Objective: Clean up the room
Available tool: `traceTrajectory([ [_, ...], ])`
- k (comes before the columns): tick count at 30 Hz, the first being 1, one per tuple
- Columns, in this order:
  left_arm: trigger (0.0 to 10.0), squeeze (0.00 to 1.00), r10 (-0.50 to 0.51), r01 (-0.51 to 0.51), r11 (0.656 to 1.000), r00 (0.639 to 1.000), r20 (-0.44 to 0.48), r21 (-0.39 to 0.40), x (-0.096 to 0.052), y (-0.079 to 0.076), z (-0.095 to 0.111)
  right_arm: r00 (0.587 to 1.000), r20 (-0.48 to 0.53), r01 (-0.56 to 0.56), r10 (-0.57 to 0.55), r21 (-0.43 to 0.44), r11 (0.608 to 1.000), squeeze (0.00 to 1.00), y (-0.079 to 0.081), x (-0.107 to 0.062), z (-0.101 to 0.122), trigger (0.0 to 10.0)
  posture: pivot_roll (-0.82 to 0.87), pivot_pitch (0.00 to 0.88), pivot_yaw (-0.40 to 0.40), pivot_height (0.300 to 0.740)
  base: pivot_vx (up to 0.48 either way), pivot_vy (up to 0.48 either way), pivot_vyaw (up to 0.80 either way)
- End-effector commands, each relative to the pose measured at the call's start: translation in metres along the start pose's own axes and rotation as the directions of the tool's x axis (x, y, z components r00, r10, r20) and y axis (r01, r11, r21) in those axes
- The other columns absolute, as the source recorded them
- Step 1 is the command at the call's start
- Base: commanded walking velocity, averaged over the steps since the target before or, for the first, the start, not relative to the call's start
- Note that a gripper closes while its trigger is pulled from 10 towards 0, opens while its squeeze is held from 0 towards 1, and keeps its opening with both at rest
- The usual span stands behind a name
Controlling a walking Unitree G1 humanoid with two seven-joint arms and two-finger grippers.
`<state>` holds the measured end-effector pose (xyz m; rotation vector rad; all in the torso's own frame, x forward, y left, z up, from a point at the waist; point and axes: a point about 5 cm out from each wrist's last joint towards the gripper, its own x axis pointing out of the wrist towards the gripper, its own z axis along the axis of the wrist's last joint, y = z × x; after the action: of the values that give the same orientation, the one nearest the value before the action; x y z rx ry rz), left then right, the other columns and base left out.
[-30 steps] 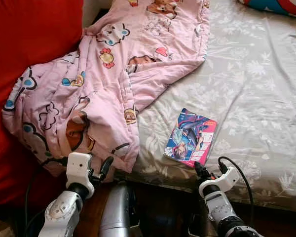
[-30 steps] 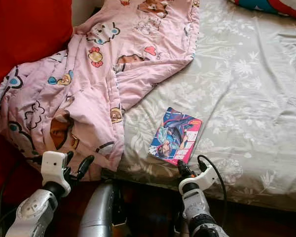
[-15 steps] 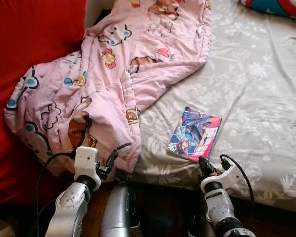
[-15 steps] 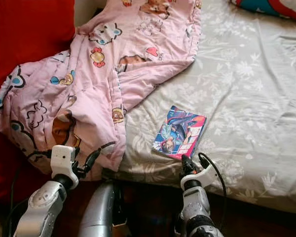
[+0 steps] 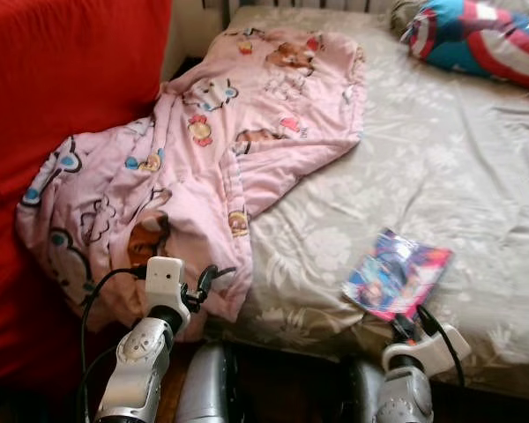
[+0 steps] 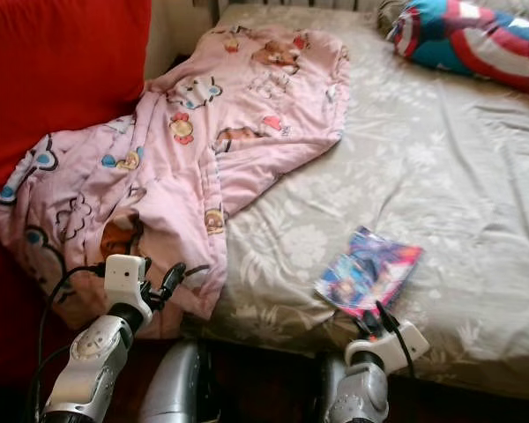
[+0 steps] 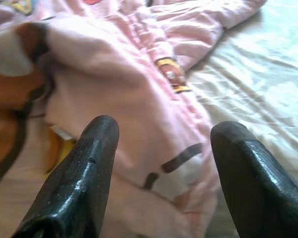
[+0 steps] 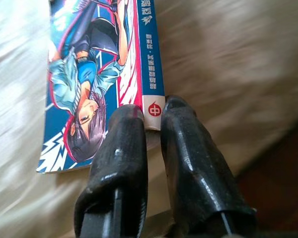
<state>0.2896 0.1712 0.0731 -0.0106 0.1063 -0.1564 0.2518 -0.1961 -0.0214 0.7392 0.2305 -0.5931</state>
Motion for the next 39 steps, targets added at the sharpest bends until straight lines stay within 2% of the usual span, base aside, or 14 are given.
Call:
traceTrajectory([
  [1, 10.0, 0.00, 0.005, -0.005, 1.000, 1.000, -0.009, 0.016, 0.000, 0.000, -0.004, 0.999, 0.012, 0.039, -0.039, 0.002, 0.999, 0.00, -0.005, 0.002, 0.004, 0.0, 0.02, 0.076, -0.001, 0.587, 0.000, 0.000, 0.00],
  [3, 10.0, 0.00, 0.007, -0.007, 1.000, 1.000, -0.005, 0.015, 0.001, 0.000, -0.004, 0.999, 0.029, 0.023, -0.023, 0.000, 1.000, 0.00, -0.002, 0.004, 0.009, 0.0, 0.02, 0.075, -0.002, 0.587, 0.000, 0.000, 0.00],
  [6, 10.0, 0.00, 0.012, -0.012, 1.000, 1.000, 0.001, 0.013, 0.003, 0.001, -0.005, 0.995, 0.081, -0.053, 0.062, -0.114, 0.992, 0.00, 0.012, 0.010, 0.022, 0.0, 0.01, 0.070, -0.004, 0.587, 0.000, 0.000, 0.00],
  [9, 10.0, 0.00, 0.011, -0.011, 1.000, 1.000, 0.003, 0.012, 0.005, 0.000, -0.006, 0.972, 0.112, -0.173, 0.208, -0.259, 0.950, 0.00, 0.032, 0.012, 0.032, 0.0, 0.00, 0.064, -0.005, 0.587, 0.000, 0.000, 0.00],
  [10, 10.0, 0.00, 0.011, -0.011, 1.000, 1.000, 0.005, 0.011, 0.006, 0.000, -0.006, 0.951, 0.110, -0.239, 0.291, -0.340, 0.910, 0.00, 0.042, 0.012, 0.035, 0.0, 0.00, 0.061, -0.005, 0.587, 0.000, 0.000, 0.00],
  [11, 10.0, 0.00, 0.010, -0.010, 1.000, 1.000, 0.005, 0.011, 0.007, 0.000, -0.006, 0.941, 0.105, -0.262, 0.320, -0.369, 0.892, 0.00, 0.045, 0.012, 0.036, 0.0, 0.00, 0.061, -0.005, 0.587, 0.000, 0.000, 0.00],
  [12, 10.0, 0.00, 0.010, -0.010, 1.000, 1.000, 0.006, 0.010, 0.007, 0.000, -0.006, 0.922, 0.083, -0.308, 0.379, -0.438, 0.844, 0.00, 0.052, 0.011, 0.036, 10.0, -0.01, 0.058, -0.007, 0.587, 0.000, 0.000, 0.00],
  [14, 10.0, 0.00, 0.010, -0.010, 1.000, 1.000, 0.006, 0.009, 0.008, 0.000, -0.006, 0.909, 0.075, -0.333, 0.410, -0.461, 0.822, 0.00, 0.056, 0.010, 0.036, 10.0, -0.01, 0.055, -0.007, 0.587, 0.000, 0.000, 0.00],
  [15, 10.0, 0.00, 0.009, -0.010, 1.000, 1.000, 0.006, 0.009, 0.008, -0.001, -0.007, 0.892, 0.053, -0.368, 0.449, -0.493, 0.789, 0.00, 0.062, 0.008, 0.036, 10.0, -0.02, 0.053, -0.008, 0.587, 0.000, 0.000, 0.00],
  [17, 10.0, 0.00, 0.010, -0.010, 1.000, 1.000, 0.004, 0.008, 0.008, -0.001, -0.008, 0.874, 0.030, -0.402, 0.484, -0.512, 0.759, 0.00, 0.066, 0.006, 0.036, 10.0, -0.02, 0.049, -0.008, 0.587, 0.000, 0.000, 0.00],
  [19, 10.0, 0.00, 0.015, -0.015, 1.000, 1.000, 0.002, 0.003, 0.009, 0.001, -0.009, 0.846, -0.014, -0.445, 0.533, -0.569, 0.691, 0.00, 0.070, 0.003, 0.033, 10.0, -0.03, 0.042, -0.008, 0.591, 0.000, 0.000, 0.00],
  [20, 10.0, 0.00, 0.017, -0.017, 1.000, 1.000, 0.001, 0.001, 0.009, 0.001, -0.010, 0.837, -0.015, -0.457, 0.547, -0.570, 0.683, 0.00, 0.071, 0.001, 0.033, 10.0, -0.03, 0.042, -0.008, 0.596, 0.000, 0.000, 0.00],
  [25, 10.0, 0.00, 0.053, -0.054, 0.998, 0.998, -0.024, -0.036, 0.008, 0.008, -0.016, 0.836, -0.032, -0.459, 0.547, -0.587, 0.667, 0.00, 0.073, 0.000, 0.032, 10.0, -0.03, 0.034, -0.006, 0.631, 0.000, 0.000, 0.00],
  [39, 10.0, 0.00, 0.179, -0.204, 0.974, 0.959, -0.220, -0.094, -0.005, 0.033, -0.059, 0.826, -0.047, -0.477, 0.562, -0.588, 0.653, 0.00, 0.081, -0.002, 0.029, 10.0, -0.03, 0.007, -0.004, 0.711, 0.000, 0.000, 0.00],
])
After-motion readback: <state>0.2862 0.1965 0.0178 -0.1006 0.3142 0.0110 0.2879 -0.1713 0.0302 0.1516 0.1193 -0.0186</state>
